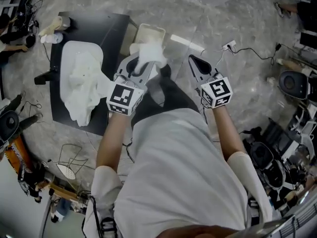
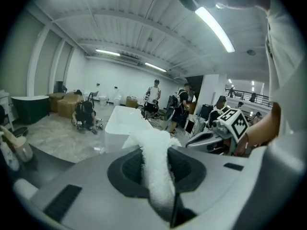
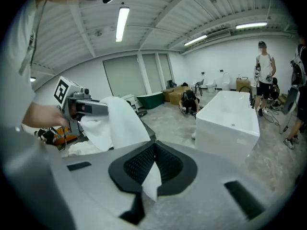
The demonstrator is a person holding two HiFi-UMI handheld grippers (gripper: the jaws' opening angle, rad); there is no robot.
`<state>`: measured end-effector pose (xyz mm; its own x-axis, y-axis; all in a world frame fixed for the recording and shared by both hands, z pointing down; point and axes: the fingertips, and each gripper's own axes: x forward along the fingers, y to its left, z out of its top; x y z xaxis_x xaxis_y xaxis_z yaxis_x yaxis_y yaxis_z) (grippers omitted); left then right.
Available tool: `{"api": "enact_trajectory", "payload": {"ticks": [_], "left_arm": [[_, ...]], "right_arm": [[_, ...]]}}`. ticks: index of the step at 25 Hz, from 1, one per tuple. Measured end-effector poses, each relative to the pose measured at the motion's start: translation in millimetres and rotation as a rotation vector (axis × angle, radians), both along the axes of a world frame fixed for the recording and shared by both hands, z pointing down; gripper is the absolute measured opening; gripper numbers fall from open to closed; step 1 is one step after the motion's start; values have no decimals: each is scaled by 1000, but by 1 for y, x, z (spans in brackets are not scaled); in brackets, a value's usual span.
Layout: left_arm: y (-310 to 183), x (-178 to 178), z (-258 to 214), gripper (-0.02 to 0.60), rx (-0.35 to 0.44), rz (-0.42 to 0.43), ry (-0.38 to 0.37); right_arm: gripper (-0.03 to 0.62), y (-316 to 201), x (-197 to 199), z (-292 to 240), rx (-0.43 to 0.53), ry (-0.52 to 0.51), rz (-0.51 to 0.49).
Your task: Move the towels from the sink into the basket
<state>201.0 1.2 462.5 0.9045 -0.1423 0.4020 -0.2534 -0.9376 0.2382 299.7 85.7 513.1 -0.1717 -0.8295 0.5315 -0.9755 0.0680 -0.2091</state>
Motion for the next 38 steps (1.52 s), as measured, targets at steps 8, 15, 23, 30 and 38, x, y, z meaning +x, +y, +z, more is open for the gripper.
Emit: {"api": "enact_trajectory", "payload": {"ticks": [8, 15, 23, 30, 38], "left_arm": [[-23, 0, 191, 71, -84, -104, -128], [-48, -14, 396, 71, -222, -281, -285], [-70, -31, 617, 91, -268, -354, -439], [-89, -56, 721, 322, -329, -369, -544], [-62, -65, 689, 334, -321, -364, -507]], "right_arm": [[0, -27, -11, 122, -107, -34, -110], [0, -54, -26, 256, -184, -77, -171], [0, -67, -41, 419, -254, -109, -174], [0, -79, -64, 504, -327, -130, -179], [0, -74, -81, 486, -295, -114, -209]]}}
